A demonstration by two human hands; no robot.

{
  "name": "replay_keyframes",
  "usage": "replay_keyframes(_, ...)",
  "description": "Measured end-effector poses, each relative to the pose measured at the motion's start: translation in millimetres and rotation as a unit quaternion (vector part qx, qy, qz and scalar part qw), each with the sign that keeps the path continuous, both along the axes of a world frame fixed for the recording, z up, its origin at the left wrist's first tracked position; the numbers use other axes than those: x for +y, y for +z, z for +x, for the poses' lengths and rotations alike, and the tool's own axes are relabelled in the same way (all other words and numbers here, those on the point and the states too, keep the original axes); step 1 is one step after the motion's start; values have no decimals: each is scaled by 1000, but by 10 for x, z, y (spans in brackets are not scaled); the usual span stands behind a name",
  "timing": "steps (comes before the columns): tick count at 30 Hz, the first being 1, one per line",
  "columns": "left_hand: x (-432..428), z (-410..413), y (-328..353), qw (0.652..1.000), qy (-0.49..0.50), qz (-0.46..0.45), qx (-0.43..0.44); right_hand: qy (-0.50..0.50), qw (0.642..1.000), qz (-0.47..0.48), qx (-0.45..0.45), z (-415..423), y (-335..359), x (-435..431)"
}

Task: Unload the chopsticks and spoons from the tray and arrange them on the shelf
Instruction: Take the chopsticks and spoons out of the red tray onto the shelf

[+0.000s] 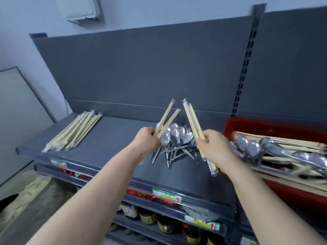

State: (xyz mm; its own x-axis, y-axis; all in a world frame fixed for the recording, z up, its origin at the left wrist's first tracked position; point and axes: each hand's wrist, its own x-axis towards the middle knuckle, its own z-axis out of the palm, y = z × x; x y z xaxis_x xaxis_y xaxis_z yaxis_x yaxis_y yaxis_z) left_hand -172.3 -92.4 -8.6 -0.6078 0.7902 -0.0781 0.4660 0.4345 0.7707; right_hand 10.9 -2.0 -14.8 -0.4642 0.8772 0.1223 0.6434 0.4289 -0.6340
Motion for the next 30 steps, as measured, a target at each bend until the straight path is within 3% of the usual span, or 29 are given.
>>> replay_keyframes(8, -1401, -1595, -219, 994, 100, -40, 15, 105, 994, -10, -31, -1966, -227, -1137)
replay_keyframes(13, -1845, -2323, -383, 988, 139, -55, 35, 129, 991, -25, -39, -2752, -401, -1515)
replay_keyframes(20, -1783, -2977, -515, 986, 157, -57, 9, 124, 990, -42, -44, -3445, -561, -1430)
replay_keyframes(30, -1184, -3889, -286, 986, 127, -85, 61, 140, 987, -71, -37, -4601, -493, -1030)
